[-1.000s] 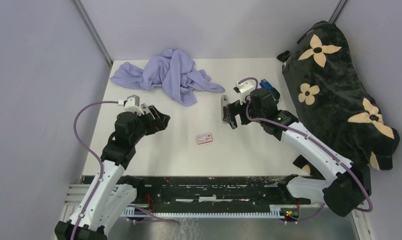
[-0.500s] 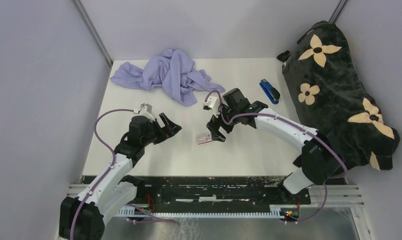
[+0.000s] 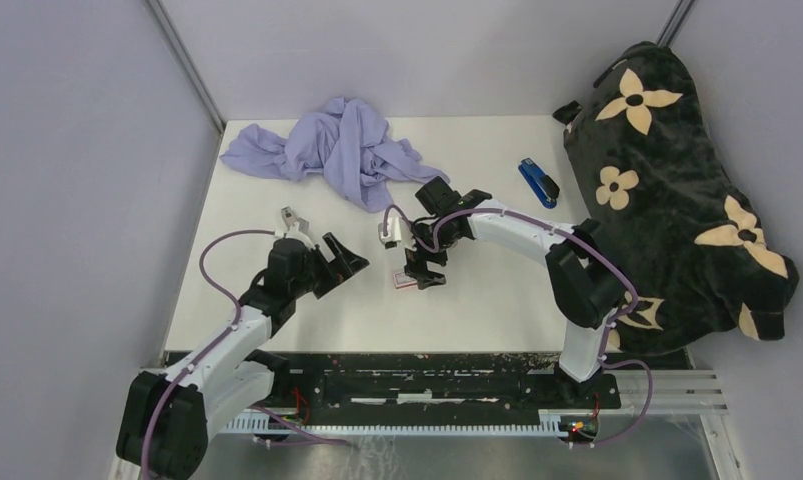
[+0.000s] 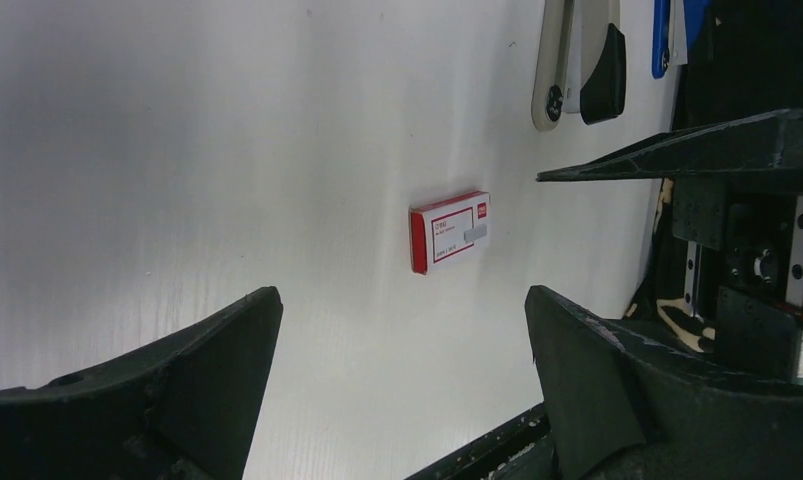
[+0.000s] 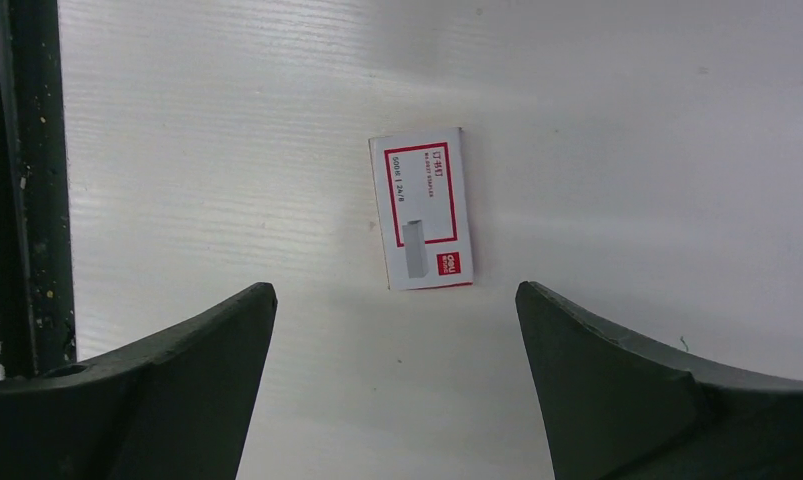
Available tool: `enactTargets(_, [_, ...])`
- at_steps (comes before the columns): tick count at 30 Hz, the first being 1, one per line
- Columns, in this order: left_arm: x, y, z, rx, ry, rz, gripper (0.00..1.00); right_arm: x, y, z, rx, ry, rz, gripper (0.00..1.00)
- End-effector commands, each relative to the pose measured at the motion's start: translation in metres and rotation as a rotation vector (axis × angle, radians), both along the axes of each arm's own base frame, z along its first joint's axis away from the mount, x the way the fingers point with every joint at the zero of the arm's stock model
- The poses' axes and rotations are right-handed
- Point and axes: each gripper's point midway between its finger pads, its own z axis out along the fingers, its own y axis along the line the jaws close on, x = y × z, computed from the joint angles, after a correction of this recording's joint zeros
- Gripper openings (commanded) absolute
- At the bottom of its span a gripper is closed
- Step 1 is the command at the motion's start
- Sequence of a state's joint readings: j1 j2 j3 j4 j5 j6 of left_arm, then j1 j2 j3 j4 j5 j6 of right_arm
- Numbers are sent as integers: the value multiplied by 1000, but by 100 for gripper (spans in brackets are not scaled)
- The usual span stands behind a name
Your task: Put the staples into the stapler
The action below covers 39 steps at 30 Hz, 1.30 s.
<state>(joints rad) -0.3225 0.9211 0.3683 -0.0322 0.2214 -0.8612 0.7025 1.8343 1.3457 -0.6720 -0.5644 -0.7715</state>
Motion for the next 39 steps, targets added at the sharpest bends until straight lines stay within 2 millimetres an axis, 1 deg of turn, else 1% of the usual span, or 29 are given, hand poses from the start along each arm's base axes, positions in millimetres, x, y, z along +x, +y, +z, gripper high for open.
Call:
enactTargets(1, [4, -8, 3, -63, -11, 6, 98, -3, 11, -6, -6, -55, 126, 97])
enactTargets(6, [4, -11, -5, -79, 6, 3, 97, 5, 11, -26, -52, -86, 118, 93])
enactTargets(10, [4, -14, -9, -91, 13, -1, 95, 9, 16, -37, -68, -110, 114, 90])
enactTargets(16, [3, -17, -16, -110, 27, -6, 92, 14, 14, -52, -105, -133, 88, 85])
enactTargets(21, [5, -22, -20, -135, 38, -18, 86, 15, 10, -60, -135, -133, 79, 80])
enactTargets(26, [8, -27, -21, -150, 42, -31, 79, 11, 6, -63, -155, -111, 65, 69])
enactTargets(31, [11, -29, -22, -148, 42, -34, 76, 8, 6, -69, -161, -103, 25, 60])
enactTargets(35, [12, -31, -25, -144, 50, -42, 76, -2, 5, -70, -166, -65, -26, 56])
enactTargets(39, [15, -36, -26, -163, 50, -56, 74, -5, 4, -71, -185, -69, -103, 51])
